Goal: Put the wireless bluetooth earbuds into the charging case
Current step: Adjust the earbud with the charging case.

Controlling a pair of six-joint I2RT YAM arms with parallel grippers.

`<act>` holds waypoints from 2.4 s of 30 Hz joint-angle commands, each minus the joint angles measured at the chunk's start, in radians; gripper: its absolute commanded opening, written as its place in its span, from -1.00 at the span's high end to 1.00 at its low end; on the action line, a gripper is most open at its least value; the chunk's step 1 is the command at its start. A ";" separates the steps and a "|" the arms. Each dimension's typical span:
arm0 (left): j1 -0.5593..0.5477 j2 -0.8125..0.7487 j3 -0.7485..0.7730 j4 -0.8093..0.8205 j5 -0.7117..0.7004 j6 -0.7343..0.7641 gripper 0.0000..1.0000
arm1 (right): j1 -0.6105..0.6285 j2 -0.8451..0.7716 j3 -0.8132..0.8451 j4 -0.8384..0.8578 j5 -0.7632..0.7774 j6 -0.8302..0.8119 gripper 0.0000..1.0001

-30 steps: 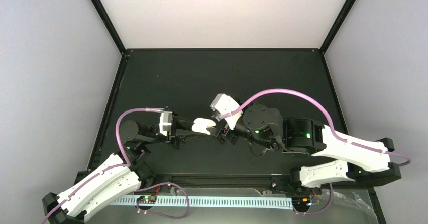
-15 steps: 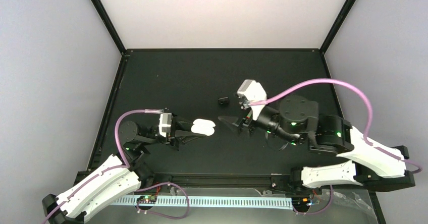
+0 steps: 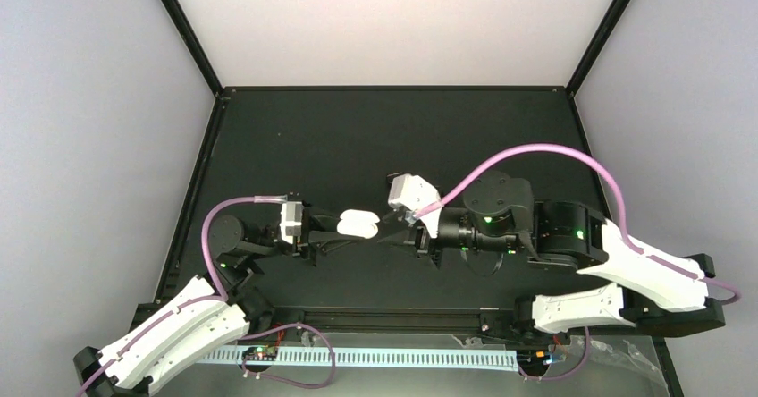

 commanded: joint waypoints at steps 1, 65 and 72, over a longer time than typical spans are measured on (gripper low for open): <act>-0.007 0.012 0.028 0.005 -0.003 0.004 0.97 | -0.004 0.020 0.003 -0.030 -0.068 -0.013 0.28; -0.007 0.054 0.051 -0.052 0.035 0.033 0.97 | -0.012 0.054 -0.033 0.022 0.130 -0.051 0.98; -0.008 0.052 0.052 -0.041 0.035 0.023 0.97 | -0.011 0.051 -0.047 0.027 0.128 -0.049 0.98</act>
